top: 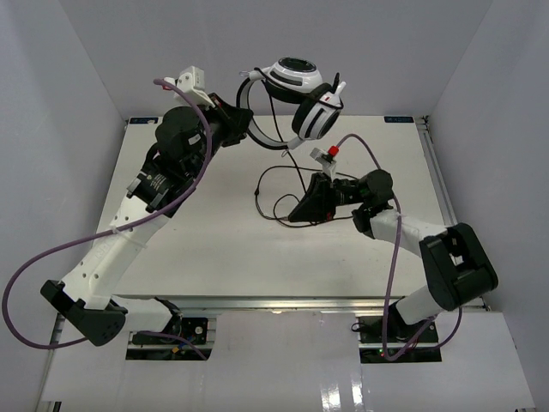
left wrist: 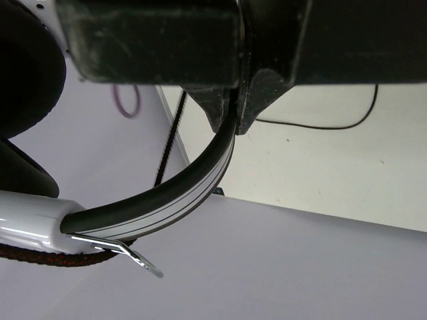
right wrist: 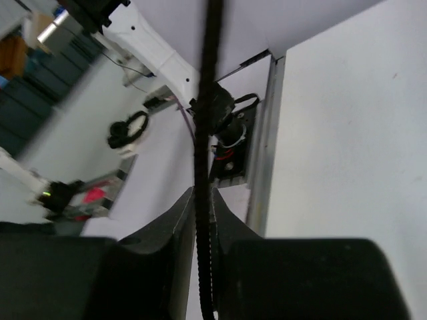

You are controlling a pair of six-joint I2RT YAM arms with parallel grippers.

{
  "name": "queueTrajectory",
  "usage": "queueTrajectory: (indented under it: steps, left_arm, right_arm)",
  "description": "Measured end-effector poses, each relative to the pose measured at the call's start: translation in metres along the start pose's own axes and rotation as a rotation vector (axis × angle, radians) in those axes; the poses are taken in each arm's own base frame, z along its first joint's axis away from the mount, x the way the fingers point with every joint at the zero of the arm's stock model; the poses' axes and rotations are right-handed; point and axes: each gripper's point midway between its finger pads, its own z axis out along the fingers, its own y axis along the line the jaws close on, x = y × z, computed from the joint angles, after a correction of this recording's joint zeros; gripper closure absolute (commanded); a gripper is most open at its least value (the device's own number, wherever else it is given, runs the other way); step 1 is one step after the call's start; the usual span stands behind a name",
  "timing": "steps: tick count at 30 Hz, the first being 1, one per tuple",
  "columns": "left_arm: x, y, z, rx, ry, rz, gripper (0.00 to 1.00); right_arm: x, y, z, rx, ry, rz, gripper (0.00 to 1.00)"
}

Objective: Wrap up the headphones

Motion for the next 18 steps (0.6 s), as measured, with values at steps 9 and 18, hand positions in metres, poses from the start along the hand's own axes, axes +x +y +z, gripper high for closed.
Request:
queueTrajectory:
  steps: [9,18]
  left_arm:
    - [-0.021,0.039,-0.002,-0.189,-0.102,0.157,1.0]
    - [-0.026,0.085,0.002,-0.367,-0.11,0.343,1.0]
  right_arm:
    - [-0.056,0.023,0.002,0.141,-0.027,-0.54,0.92]
    - [-0.1,0.005,0.02,0.551,0.221,-0.941,0.92]
